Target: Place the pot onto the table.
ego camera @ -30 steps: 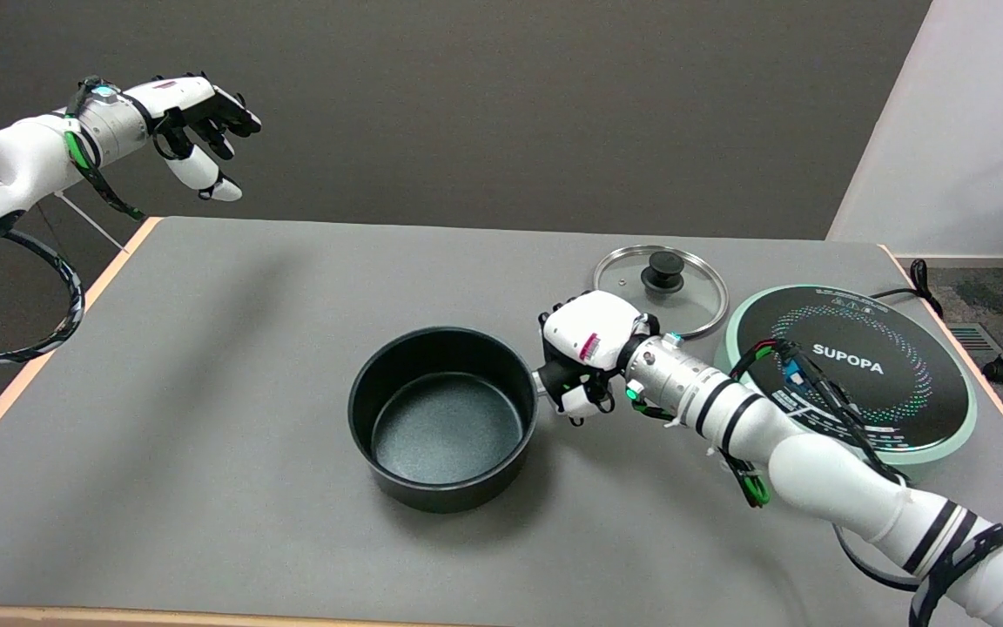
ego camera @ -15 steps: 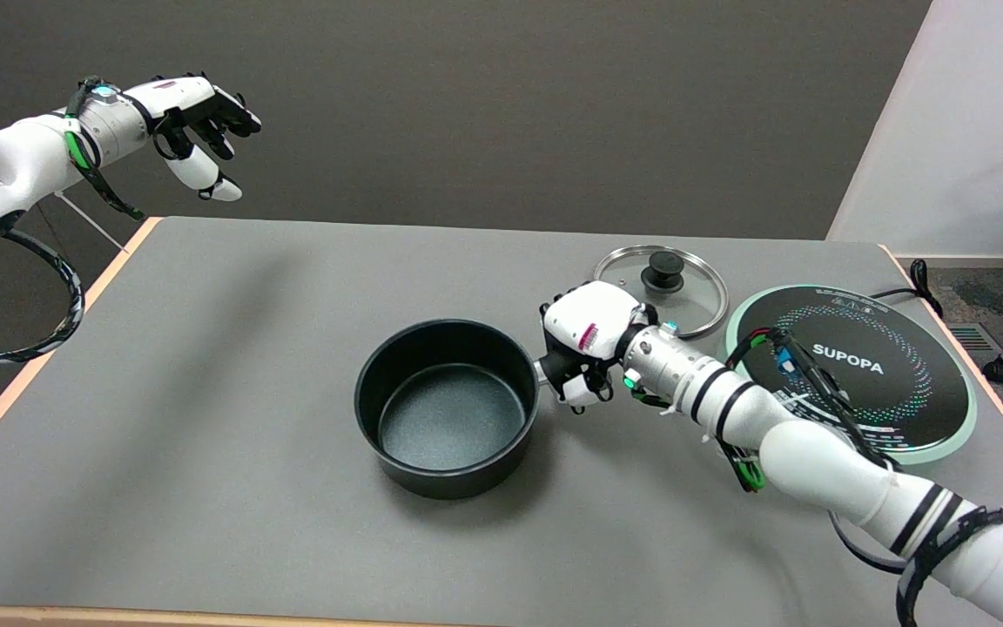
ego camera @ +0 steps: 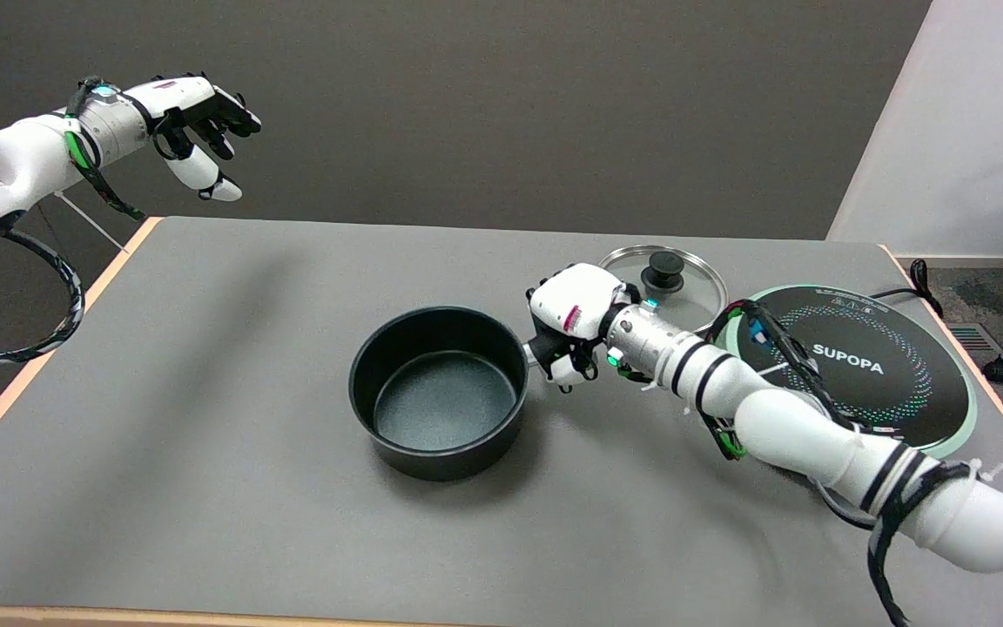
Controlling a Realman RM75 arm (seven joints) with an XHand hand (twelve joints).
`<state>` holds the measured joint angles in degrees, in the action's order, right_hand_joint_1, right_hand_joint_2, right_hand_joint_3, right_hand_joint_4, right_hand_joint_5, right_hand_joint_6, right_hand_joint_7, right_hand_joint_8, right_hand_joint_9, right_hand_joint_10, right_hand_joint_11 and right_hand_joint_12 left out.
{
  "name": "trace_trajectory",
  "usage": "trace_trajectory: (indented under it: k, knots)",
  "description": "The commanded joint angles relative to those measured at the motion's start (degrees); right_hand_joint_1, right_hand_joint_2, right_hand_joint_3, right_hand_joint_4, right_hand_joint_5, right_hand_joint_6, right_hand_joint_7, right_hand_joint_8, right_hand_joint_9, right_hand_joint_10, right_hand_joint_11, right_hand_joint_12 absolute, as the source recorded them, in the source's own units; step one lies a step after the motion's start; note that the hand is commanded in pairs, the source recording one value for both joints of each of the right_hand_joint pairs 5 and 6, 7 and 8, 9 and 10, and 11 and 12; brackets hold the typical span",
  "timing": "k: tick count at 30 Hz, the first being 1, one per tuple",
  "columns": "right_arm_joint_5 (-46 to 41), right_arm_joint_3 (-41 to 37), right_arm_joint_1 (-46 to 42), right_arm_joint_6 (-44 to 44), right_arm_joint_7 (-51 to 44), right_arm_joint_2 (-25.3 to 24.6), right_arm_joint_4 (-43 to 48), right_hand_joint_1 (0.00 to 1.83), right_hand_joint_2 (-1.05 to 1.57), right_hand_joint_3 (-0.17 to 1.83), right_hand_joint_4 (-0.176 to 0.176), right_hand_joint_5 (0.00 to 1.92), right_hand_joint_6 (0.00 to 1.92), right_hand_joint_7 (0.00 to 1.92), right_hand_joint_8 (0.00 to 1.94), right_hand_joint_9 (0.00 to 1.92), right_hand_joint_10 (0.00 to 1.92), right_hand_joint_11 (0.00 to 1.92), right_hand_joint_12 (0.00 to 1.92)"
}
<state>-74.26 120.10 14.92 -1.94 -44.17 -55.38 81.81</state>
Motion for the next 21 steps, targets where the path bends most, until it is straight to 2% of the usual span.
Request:
trace_trajectory:
  k: [1,8,21]
  knots:
    - [-0.2,5.2,9.2,-0.1,2.8,0.1,-11.5,1.01,1.15,0.86,-0.051,1.92,1.92,1.92,1.92,1.92,1.92,1.92,1.92]
    - [-0.2,5.6,10.7,-0.7,4.6,-0.2,-15.7,0.99,1.17,0.82,-0.041,1.92,1.92,1.92,1.92,1.92,1.92,1.92,1.92]
    - [0.2,8.3,14.6,-2.3,5.3,-0.6,-16.4,0.98,1.18,0.77,-0.04,1.92,1.92,1.92,1.92,1.92,1.92,1.92,1.92]
